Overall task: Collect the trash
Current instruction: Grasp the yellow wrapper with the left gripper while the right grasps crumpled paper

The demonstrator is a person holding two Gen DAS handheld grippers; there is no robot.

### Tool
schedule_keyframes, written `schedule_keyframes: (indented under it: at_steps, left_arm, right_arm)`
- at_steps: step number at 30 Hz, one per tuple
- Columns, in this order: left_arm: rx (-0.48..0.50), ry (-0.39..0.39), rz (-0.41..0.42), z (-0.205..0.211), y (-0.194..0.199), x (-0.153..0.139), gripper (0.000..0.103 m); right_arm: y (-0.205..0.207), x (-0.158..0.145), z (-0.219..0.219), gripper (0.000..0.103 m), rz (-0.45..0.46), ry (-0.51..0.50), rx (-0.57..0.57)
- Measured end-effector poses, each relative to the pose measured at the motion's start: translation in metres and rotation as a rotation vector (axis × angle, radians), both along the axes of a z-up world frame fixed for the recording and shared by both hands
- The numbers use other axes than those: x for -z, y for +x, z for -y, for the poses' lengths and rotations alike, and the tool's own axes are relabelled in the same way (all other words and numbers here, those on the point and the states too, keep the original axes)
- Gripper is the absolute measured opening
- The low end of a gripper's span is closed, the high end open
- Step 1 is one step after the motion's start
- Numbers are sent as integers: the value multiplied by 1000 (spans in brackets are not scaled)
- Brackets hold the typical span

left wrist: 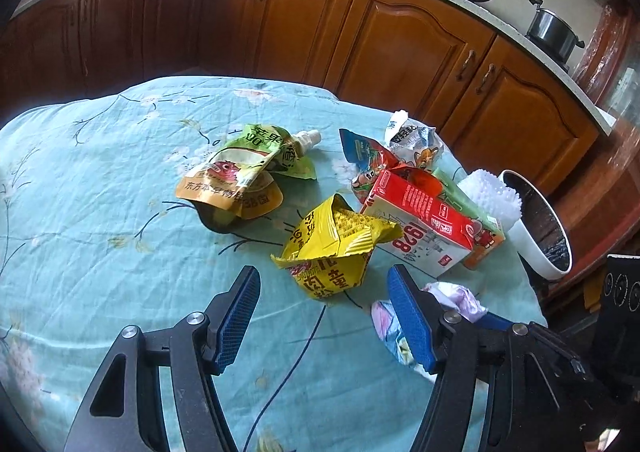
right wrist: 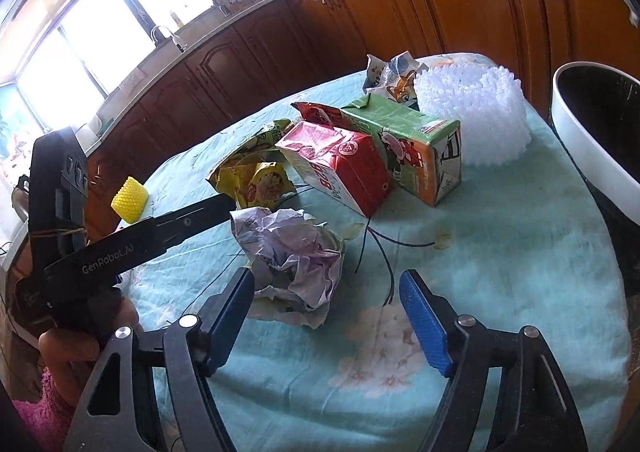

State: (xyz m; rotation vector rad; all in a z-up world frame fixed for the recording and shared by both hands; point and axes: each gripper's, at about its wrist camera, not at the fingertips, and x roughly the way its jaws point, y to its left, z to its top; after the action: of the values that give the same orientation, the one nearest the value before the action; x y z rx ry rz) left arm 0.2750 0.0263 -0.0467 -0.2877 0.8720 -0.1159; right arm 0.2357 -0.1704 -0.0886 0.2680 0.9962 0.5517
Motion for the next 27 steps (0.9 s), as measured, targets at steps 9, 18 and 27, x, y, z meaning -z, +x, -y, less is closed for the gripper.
schedule_keyframes:
  at_steps: [9,18,27]
  left_arm:
    - [15,-12,-1,6,23,14,46]
    - [22,-38,15,7,-4,8,28]
    - [97,-51,54,38,-38,-12,25]
  right_arm:
    - [1,0,-7,24,7,-9,-40]
    - [-18,-9,27,23,18,4,17]
    - [-36,-21,79,23,50,-10,123]
